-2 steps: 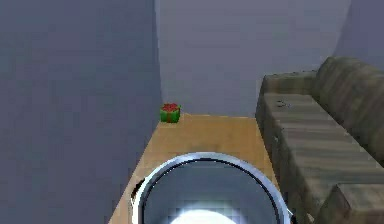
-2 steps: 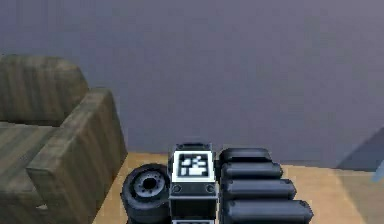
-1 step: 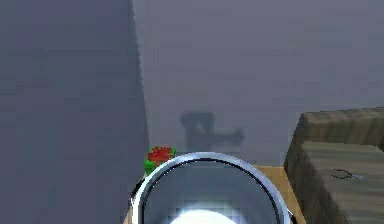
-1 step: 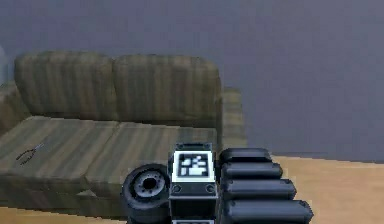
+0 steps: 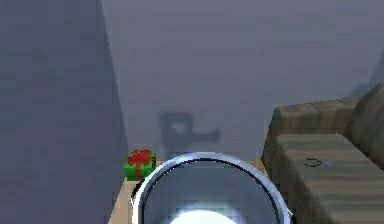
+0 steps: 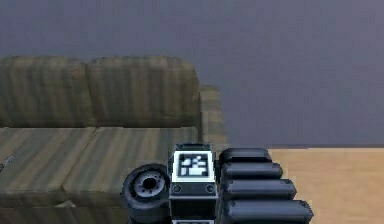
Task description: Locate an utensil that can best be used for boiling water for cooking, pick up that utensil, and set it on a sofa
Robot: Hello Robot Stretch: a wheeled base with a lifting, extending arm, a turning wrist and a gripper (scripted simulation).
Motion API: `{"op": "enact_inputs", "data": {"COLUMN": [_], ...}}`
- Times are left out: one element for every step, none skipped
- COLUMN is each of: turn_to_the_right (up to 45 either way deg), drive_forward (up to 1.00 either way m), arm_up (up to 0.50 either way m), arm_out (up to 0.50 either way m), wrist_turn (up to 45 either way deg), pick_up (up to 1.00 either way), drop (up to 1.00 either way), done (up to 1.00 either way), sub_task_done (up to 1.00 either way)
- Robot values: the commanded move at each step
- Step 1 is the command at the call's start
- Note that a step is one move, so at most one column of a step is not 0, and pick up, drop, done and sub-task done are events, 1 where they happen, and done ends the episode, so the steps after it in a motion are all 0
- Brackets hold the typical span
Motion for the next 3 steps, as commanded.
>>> {"op": "enact_inputs", "data": {"turn_to_the_right": [0.0,-45.0,-45.0], "drive_forward": [0.6,0.0,0.0], "arm_up": [0.0,0.0,0.0], "arm_out": [0.0,0.0,0.0], "wrist_turn": [0.0,0.0,0.0], "pick_up": [0.0,0.0,0.0], "drop": [0.0,0.0,0.0], "done": [0.0,0.0,0.0], "sub_task_done": [0.0,0.0,0.0]}}
